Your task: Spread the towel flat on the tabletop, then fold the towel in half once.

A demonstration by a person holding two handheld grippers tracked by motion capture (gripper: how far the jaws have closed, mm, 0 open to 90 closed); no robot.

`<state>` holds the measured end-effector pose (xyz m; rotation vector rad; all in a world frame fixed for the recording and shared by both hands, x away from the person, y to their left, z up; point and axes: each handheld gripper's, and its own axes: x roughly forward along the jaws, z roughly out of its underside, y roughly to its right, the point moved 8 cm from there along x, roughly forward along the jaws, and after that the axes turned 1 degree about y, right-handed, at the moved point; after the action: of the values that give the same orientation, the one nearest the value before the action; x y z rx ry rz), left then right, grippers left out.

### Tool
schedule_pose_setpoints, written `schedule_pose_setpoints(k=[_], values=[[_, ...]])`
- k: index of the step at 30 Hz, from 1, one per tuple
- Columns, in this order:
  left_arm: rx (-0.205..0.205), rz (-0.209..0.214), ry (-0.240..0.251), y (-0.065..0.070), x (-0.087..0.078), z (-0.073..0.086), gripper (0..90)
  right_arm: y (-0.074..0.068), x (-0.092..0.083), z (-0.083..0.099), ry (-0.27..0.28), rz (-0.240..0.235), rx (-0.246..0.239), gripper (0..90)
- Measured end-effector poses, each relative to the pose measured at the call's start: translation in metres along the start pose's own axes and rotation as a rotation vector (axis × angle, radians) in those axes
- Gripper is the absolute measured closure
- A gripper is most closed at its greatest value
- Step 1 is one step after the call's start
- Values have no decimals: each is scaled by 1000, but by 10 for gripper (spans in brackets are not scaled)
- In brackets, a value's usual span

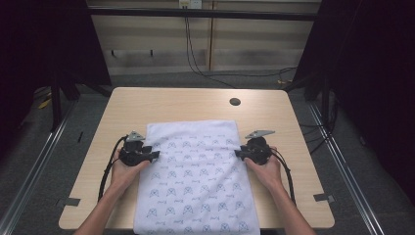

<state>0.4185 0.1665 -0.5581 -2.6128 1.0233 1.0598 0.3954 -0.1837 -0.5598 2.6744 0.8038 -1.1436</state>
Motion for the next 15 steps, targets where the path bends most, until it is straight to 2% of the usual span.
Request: schedule_pose_setpoints(k=[3, 6, 8, 9, 12, 15], values=[[30, 1, 1, 5, 9, -6, 528, 2, -7, 6, -2, 7, -12, 639], [33, 9, 7, 11, 13, -9, 499, 5, -15, 13, -12, 15, -3, 638], [81, 3, -2, 15, 14, -8, 499, 5, -19, 17, -11, 5, 3, 633], [86, -1, -4, 15, 13, -7, 499, 5, -20, 18, -10, -6, -6, 624], [38, 49, 9, 21, 11, -5, 500, 3, -24, 22, -15, -2, -6, 623], [77, 70, -1, 30, 4, 2, 499, 0, -31, 28, -20, -22, 9, 617]])
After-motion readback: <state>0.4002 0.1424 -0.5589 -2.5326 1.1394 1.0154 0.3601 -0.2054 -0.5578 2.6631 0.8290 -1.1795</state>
